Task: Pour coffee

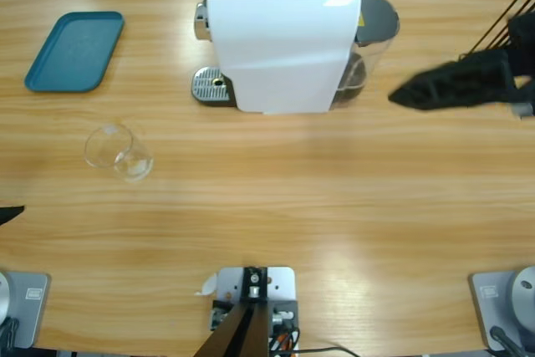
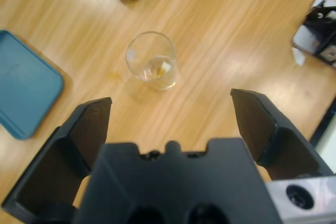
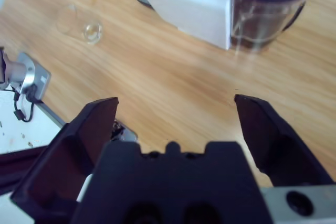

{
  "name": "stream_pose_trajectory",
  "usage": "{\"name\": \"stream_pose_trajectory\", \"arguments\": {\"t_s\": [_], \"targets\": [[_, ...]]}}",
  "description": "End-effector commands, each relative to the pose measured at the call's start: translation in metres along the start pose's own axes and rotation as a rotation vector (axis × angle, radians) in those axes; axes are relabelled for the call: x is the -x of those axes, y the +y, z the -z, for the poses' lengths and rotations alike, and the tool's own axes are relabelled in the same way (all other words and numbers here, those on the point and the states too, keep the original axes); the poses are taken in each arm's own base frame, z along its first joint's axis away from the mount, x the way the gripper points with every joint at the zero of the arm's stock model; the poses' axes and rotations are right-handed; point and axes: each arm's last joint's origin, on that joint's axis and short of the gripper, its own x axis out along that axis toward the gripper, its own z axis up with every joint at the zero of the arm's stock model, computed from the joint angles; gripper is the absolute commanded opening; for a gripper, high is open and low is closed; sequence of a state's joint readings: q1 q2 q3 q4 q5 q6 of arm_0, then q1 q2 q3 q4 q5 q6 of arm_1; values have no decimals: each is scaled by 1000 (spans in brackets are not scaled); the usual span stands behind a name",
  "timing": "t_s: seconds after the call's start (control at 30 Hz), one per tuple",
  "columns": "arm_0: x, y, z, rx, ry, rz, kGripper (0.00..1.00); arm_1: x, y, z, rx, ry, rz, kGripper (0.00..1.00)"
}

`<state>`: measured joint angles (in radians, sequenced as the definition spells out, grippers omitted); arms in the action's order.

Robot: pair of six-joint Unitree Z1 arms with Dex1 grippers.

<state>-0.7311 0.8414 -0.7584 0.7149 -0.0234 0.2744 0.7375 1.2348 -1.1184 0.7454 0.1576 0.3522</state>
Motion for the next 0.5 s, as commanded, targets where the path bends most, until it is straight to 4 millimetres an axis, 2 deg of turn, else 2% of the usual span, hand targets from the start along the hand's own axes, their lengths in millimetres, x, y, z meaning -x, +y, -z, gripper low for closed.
{"name": "stream_pose_trajectory", "arguments": {"t_s": [0.03,0.13,0.27,0.5], "targets": [[-60,4,11,-26,65,-10,997,-27,-16,30,1,21,-1,1000],[-81,5,7,-6,60,73,1000,-36,-19,33,1,17,-4,1000],[-84,7,8,9,73,78,1000,-49,-22,34,3,11,-9,1000],[-106,16,3,36,109,63,1000,-74,-24,26,-3,42,-20,1000]]}}
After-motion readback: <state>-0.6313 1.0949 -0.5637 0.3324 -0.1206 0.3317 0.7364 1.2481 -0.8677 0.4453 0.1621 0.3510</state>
